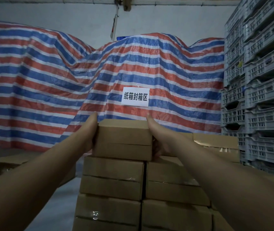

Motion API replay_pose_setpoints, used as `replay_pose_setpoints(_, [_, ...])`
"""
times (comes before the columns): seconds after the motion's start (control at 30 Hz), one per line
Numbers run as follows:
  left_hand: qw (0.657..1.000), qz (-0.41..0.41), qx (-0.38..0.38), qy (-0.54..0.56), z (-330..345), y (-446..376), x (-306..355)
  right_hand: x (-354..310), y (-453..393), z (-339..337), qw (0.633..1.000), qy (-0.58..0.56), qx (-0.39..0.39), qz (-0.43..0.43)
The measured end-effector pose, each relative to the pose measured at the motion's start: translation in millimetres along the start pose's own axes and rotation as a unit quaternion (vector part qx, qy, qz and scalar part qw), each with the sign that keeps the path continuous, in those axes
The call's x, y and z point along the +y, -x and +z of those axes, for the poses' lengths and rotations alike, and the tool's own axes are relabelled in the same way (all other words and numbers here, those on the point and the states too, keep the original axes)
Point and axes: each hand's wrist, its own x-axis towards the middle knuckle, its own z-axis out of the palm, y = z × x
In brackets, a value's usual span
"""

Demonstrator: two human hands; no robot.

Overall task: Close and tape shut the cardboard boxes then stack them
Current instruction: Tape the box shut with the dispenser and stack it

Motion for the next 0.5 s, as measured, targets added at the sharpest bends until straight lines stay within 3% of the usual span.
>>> replay_pose_setpoints(0.13, [0.999,0.018,0.004,-0.04,0,-13,-3,2,-6,3,1.0,0.011,-0.013,0.012])
replay_pose_setpoints(0.37, [0.996,0.025,-0.002,-0.08,-8,-21,-4,9,-5,17,0.995,0.072,-0.038,-0.062])
replay_pose_setpoints(0.5, [0.998,0.021,0.006,-0.063,-9,-20,-16,17,-6,23,0.986,0.132,0.02,-0.098])
